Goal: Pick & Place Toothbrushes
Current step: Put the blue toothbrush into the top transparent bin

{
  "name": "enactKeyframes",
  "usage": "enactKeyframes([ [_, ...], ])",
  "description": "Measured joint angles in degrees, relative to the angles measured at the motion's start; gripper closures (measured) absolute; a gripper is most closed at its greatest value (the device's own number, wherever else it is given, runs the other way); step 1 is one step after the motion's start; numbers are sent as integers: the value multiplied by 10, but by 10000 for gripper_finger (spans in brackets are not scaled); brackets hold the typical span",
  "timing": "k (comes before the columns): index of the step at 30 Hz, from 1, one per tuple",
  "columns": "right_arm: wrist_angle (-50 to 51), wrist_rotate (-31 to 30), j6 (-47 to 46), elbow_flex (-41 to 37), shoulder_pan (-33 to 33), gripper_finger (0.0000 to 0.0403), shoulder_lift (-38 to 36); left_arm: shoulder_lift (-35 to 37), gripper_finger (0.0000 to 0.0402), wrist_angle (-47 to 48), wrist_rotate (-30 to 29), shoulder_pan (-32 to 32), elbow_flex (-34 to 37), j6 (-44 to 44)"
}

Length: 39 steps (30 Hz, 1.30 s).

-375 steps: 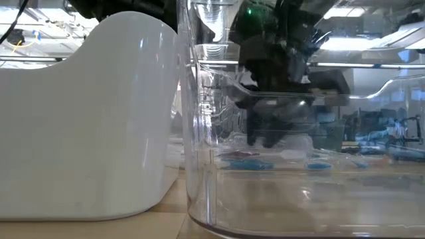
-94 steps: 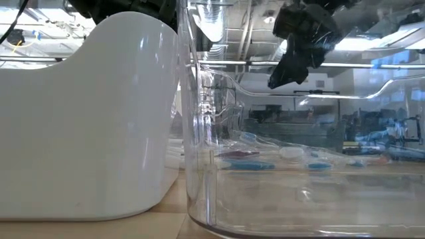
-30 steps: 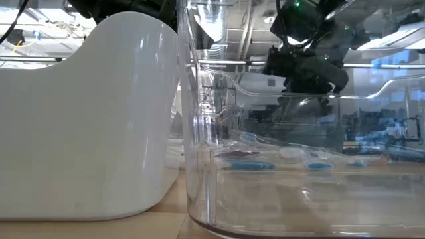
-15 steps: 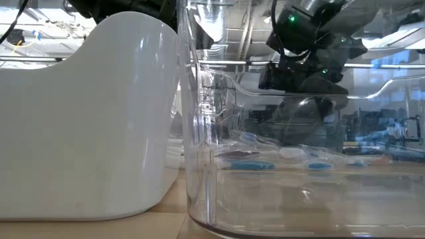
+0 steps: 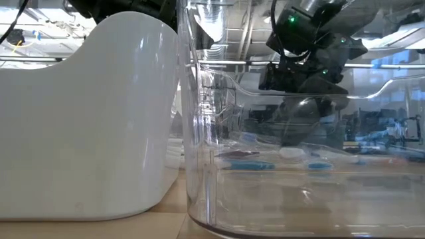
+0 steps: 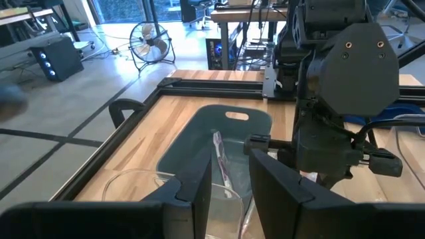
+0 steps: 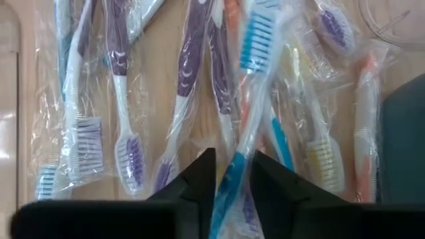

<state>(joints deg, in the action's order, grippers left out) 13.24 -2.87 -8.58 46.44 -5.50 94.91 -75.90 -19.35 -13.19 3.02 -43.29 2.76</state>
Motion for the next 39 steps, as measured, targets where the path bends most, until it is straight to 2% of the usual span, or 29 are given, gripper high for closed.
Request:
enactKeyframes([
  [10, 1, 0, 0, 0, 0, 377, 0, 0, 307, 0, 0, 0, 0, 0],
  [19, 37, 0, 3, 14, 0, 352, -5, 0, 307, 0, 0, 0, 0, 0],
  [22, 81, 0, 17, 39, 0, 358, -5, 0, 307, 0, 0, 0, 0, 0],
  [28, 106, 0, 44, 69, 0, 391, -5, 0, 307, 0, 0, 0, 0, 0],
  [36, 131, -2, 72, 107, 0, 366, -5, 0, 307, 3, 0, 0, 0, 0],
  [39, 155, -2, 87, 130, 0, 374, -5, 0, 307, 4, 0, 0, 0, 0],
])
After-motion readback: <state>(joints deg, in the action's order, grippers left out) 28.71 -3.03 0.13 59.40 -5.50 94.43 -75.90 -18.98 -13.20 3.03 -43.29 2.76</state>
